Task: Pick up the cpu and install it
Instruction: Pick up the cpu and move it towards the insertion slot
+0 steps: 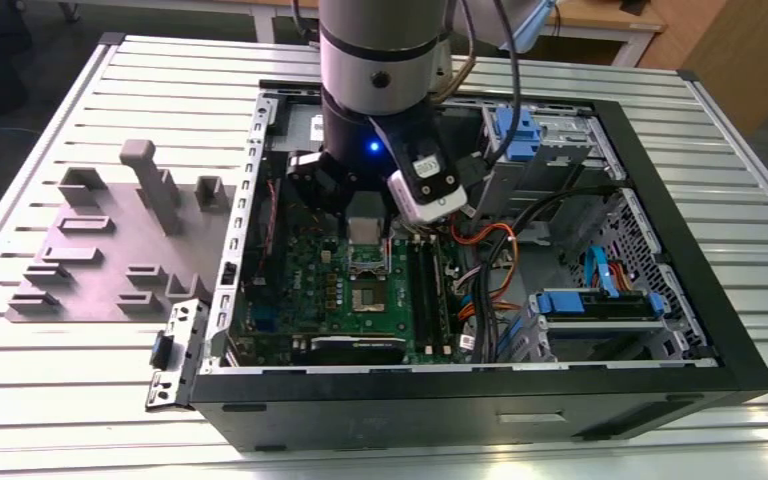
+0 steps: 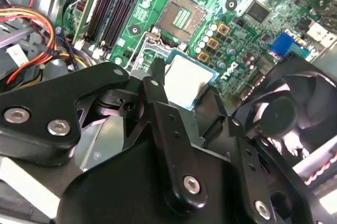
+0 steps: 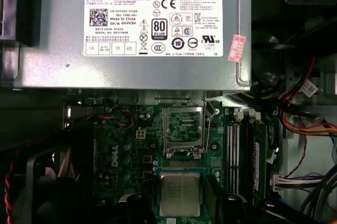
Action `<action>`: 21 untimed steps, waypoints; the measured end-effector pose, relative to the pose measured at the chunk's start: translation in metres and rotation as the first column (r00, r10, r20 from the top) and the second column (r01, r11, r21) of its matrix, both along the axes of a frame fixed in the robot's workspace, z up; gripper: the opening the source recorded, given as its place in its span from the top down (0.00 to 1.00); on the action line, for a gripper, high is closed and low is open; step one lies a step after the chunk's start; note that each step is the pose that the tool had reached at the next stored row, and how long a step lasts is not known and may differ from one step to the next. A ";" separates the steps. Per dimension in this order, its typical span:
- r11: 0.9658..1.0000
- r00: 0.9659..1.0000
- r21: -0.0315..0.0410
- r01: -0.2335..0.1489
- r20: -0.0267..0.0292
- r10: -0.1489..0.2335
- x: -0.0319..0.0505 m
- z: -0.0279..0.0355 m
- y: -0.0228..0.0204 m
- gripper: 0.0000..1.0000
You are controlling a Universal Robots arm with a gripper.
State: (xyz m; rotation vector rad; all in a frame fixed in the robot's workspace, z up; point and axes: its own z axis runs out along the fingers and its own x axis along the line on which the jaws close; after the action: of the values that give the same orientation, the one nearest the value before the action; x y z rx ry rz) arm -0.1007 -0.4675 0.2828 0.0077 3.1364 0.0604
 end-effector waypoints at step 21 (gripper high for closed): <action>1.000 1.000 0.000 0.000 0.000 0.000 0.0005 -0.0087 -0.0007 0.53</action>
State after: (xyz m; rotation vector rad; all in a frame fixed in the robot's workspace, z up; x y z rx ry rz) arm -0.1002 -0.4682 0.2741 0.0075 3.1369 0.0603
